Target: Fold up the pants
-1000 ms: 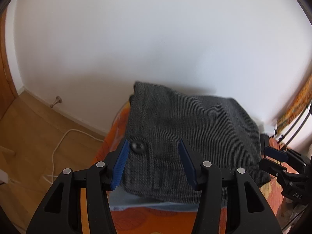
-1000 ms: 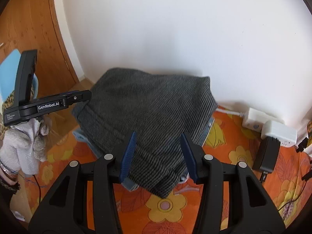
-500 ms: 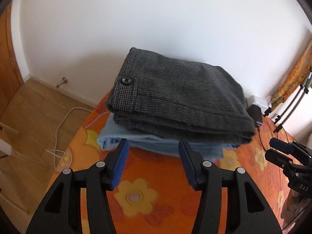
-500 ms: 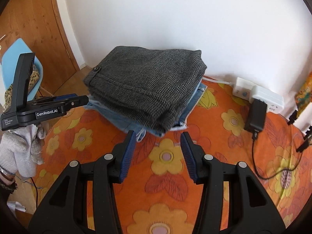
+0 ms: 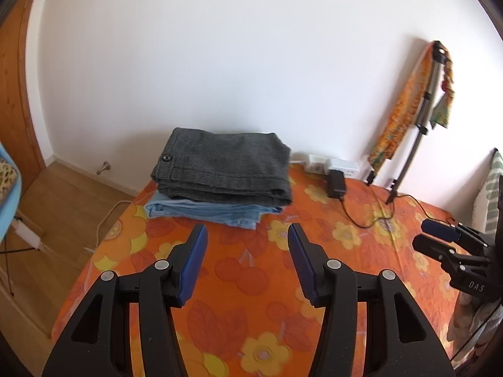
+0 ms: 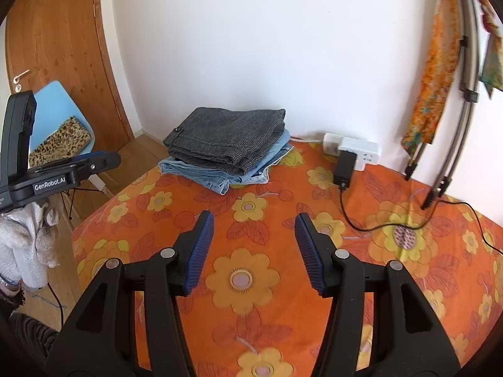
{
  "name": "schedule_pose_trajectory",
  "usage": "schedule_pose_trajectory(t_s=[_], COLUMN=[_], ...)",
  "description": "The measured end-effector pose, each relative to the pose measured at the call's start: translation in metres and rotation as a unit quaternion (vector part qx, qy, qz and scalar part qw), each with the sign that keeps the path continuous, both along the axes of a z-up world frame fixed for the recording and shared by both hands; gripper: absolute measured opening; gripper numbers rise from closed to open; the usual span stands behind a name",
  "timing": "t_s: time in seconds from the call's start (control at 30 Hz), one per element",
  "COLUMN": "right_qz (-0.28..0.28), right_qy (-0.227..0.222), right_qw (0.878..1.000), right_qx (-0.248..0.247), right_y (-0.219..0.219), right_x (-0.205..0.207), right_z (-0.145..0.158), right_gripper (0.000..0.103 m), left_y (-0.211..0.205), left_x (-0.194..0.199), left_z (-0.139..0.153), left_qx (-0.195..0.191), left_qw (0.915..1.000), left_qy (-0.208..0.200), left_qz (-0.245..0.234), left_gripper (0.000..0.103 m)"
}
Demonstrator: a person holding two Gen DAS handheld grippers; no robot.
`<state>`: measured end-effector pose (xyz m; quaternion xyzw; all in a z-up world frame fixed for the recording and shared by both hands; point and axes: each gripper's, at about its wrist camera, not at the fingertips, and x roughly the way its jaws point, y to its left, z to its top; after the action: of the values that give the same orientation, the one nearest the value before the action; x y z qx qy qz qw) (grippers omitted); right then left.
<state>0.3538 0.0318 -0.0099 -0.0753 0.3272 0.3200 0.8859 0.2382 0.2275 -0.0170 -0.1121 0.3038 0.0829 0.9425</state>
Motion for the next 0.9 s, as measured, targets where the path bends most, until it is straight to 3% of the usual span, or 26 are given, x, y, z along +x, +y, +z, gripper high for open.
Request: schedule_pose_trajectory(t_s=[0.1, 0.2, 0.3, 0.47, 0.53, 0.7, 0.77, 0.83, 0.9], right_qz=[-0.006, -0.013, -0.019, -0.027, -0.026, -0.030, -0.032, -0.038, -0.043], right_qy=[-0.015, -0.021, -0.023, -0.055, -0.058, -0.066, -0.070, -0.077, -0.085], right_qw=[1.000, 1.000, 0.999, 0.998, 0.998, 0.997, 0.997, 0.996, 0.995], right_qx=[0.010, 0.018, 0.030, 0.013, 0.017, 0.018, 0.015, 0.014, 0.015], right_y=[-0.025, -0.047, -0.065, -0.080, -0.085, -0.090, -0.091, -0.094, -0.097], right_x=[-0.023, -0.042, -0.057, -0.084, -0.091, -0.100, -0.102, -0.105, -0.108], right_z=[0.009, 0.014, 0.016, 0.014, 0.012, 0.009, 0.007, 0.006, 0.004], right_gripper=[0.068, 0.070, 0.081, 0.084, 0.091, 0.092, 0.093, 0.103, 0.103], left_y=[-0.021, -0.042, -0.060, -0.088, -0.096, -0.108, -0.109, -0.109, -0.110], left_x=[-0.021, -0.041, -0.058, -0.082, -0.091, -0.099, -0.097, -0.095, -0.092], left_z=[0.003, 0.007, 0.009, 0.010, 0.011, 0.008, 0.005, 0.001, -0.003], left_qx=[0.001, -0.002, 0.004, 0.018, 0.020, 0.049, 0.041, 0.029, 0.037], left_qw=[0.9999, 0.9997, 0.9995, 0.9984, 0.9977, 0.9958, 0.9967, 0.9978, 0.9978], left_qy=[-0.014, -0.023, -0.032, -0.053, -0.065, -0.076, -0.069, -0.059, -0.048], left_qz=[-0.003, -0.004, -0.003, -0.006, 0.000, 0.015, 0.010, 0.012, 0.027], left_gripper=[0.062, 0.067, 0.073, 0.080, 0.081, 0.082, 0.083, 0.083, 0.083])
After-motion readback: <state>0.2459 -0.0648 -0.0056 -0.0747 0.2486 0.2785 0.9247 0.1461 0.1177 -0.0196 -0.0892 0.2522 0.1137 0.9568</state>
